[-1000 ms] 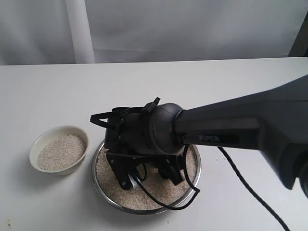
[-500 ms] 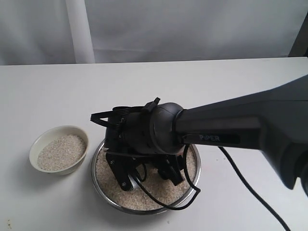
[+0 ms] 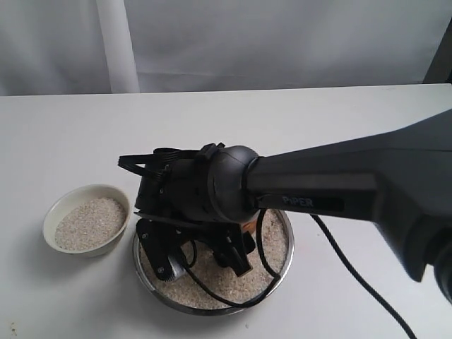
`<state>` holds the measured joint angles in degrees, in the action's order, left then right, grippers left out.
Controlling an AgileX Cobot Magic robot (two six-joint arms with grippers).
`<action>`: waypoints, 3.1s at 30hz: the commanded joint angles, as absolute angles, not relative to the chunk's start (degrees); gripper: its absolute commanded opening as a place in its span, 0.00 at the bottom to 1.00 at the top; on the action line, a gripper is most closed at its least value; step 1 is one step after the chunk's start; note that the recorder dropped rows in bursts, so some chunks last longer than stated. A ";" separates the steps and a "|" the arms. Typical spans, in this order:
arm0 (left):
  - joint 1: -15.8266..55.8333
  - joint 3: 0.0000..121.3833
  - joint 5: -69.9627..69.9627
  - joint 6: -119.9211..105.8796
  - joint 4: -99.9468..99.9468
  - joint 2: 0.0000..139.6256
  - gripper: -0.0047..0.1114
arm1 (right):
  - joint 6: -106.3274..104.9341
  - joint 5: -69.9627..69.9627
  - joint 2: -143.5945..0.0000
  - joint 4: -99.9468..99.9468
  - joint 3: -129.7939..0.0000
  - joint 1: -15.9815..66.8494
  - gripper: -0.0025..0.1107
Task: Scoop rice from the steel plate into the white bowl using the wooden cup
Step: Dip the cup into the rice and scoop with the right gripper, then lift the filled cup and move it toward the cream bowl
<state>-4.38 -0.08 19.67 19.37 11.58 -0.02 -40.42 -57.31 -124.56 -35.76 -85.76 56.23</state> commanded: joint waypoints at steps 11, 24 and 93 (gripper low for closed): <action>-4.01 0.00 19.31 19.45 11.26 0.00 0.04 | -38.39 -51.07 -122.14 -17.36 -86.16 54.28 0.02; -4.01 0.00 19.31 19.45 11.26 0.00 0.04 | -41.84 -38.81 -116.52 -3.72 -76.38 48.58 0.02; -4.01 0.00 19.31 19.45 11.26 0.00 0.04 | -35.54 -44.40 -132.74 -31.26 -117.23 56.52 0.02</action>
